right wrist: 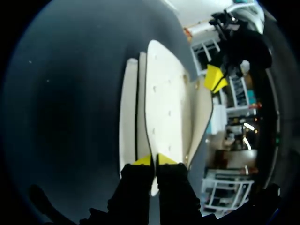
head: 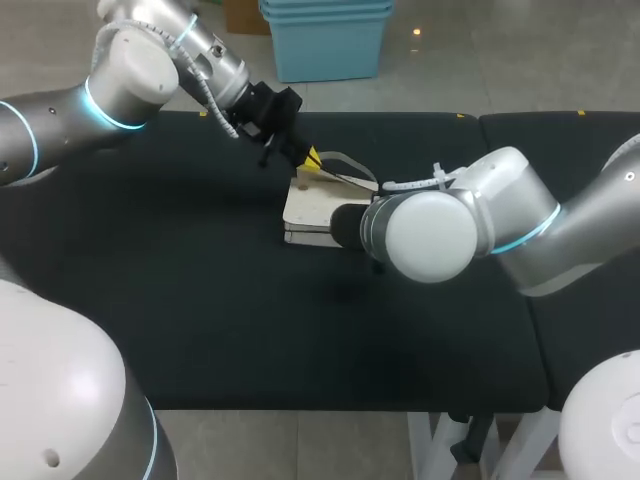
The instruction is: Pick up the bag, open it, inspect its contents, close it, and place it on the opposite side
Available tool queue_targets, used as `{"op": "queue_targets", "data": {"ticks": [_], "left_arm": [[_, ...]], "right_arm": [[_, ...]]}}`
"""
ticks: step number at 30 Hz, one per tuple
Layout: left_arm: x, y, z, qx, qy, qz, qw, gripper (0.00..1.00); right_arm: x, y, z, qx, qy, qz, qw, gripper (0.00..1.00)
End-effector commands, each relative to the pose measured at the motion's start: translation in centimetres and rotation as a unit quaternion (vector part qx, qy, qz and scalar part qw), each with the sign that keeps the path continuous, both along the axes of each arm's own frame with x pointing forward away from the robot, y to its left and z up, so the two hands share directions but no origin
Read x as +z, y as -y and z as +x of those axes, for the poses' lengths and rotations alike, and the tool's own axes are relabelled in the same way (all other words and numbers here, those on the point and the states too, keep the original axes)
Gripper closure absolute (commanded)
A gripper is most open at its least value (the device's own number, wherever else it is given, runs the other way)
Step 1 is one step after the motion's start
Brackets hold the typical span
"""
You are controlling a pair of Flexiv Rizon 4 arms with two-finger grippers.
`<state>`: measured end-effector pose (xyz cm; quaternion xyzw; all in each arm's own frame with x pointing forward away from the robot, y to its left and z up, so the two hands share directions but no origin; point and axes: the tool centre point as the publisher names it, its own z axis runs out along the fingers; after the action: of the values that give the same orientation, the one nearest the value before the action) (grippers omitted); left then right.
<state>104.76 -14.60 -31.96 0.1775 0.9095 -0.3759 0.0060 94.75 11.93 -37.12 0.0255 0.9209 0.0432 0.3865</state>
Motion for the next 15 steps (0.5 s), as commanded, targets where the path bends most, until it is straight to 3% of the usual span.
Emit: {"op": "queue_targets", "data": {"ticks": [1, 7, 15], "left_arm": [[-0.4, -0.3, 1.5, -0.001, -0.031, -0.004, 1.000, 1.00], [-0.3, -0.4, 2.1, 0.014, -0.065, -0.015, 0.998, 1.00], [-0.3, -0.1, 1.1, -0.006, -0.024, -0.004, 1.000, 1.00]], "right_arm": [[-0.4, 0.2, -0.3, 0.001, 0.002, 0.001, 1.000, 1.00], [-0.4, 0.2, -0.3, 0.001, 0.002, 0.001, 1.000, 1.00], [-0.4, 0.2, -0.3, 0.001, 0.002, 0.001, 1.000, 1.00]]}}
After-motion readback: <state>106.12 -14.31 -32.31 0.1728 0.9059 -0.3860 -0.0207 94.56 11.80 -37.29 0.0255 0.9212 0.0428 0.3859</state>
